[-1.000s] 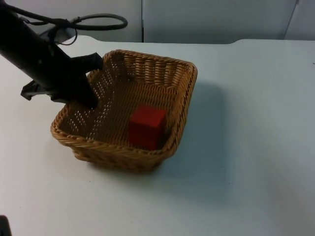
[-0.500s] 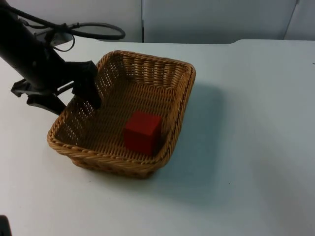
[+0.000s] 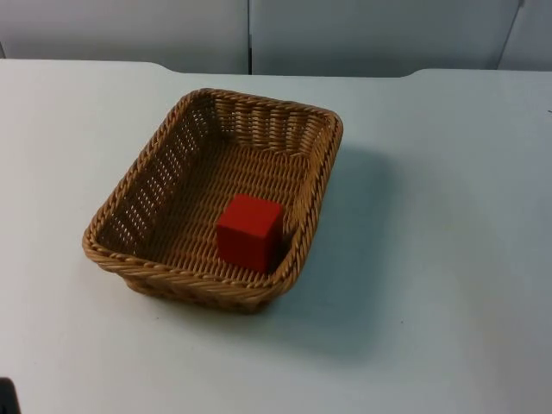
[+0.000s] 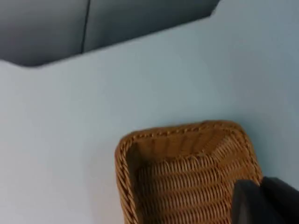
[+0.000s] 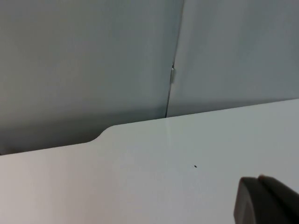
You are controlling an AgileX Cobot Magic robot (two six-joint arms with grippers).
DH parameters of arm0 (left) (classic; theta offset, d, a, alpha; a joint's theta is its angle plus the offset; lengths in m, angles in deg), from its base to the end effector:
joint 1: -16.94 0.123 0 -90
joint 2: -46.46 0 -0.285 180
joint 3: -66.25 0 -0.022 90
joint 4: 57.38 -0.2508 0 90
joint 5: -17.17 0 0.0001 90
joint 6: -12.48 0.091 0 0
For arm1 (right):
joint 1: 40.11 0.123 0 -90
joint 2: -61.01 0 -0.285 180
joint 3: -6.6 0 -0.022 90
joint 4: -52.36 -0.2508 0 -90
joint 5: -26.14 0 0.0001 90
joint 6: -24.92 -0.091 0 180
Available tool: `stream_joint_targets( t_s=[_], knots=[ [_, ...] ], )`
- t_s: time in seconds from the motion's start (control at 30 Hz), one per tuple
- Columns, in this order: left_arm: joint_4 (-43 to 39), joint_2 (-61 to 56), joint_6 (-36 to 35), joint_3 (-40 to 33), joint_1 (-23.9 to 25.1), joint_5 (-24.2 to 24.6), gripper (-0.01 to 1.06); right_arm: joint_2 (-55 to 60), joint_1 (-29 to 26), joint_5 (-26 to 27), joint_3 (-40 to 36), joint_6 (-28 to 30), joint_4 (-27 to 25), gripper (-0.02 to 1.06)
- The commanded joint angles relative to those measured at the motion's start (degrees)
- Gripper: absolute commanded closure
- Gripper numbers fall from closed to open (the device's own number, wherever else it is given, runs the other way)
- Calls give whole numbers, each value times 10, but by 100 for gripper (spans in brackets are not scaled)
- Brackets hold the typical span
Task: Pick up the basket with the left hand and place the cube into the basket with the right hand.
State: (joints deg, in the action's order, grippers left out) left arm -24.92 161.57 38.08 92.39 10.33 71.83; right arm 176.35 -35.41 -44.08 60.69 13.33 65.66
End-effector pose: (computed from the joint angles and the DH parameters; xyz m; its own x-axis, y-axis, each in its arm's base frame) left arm 0.4176 -0.0885 0.3458 -0.7089 0.1673 -0.6852 0.4580 0.8480 -0.2668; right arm 0.3986 0.0130 0.4622 -0.6384 0.0672 -0.7668 0.1621 0.9856 -0.0486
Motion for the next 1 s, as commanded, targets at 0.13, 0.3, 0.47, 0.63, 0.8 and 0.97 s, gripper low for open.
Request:
stream_joint_targets(
  t_s=[0.13, 0.3, 0.47, 0.63, 0.8, 0.97],
  knots=[
    [-129, -128, -64, 5, 1, 13, 105, -14, -2, 3, 3, 13, 19, 105],
    [-320, -254, -143, -4, 1, 85, 105, -94, -2, 5, 3, 13, 38, 105],
    [-360, -396, -161, -103, 1, 40, 105, -218, -2, 3, 1, 12, 65, 105],
    [-345, -533, -161, -247, 1, -4, 105, -336, -2, 3, -1, 11, 21, 105],
    [-310, -643, -160, -383, 1, -47, 105, -438, -2, 3, -71, 12, 13, 105],
    [-267, -736, -155, -496, 1, -66, 105, -577, -2, 3, -287, 9, 13, 105]
  ],
)
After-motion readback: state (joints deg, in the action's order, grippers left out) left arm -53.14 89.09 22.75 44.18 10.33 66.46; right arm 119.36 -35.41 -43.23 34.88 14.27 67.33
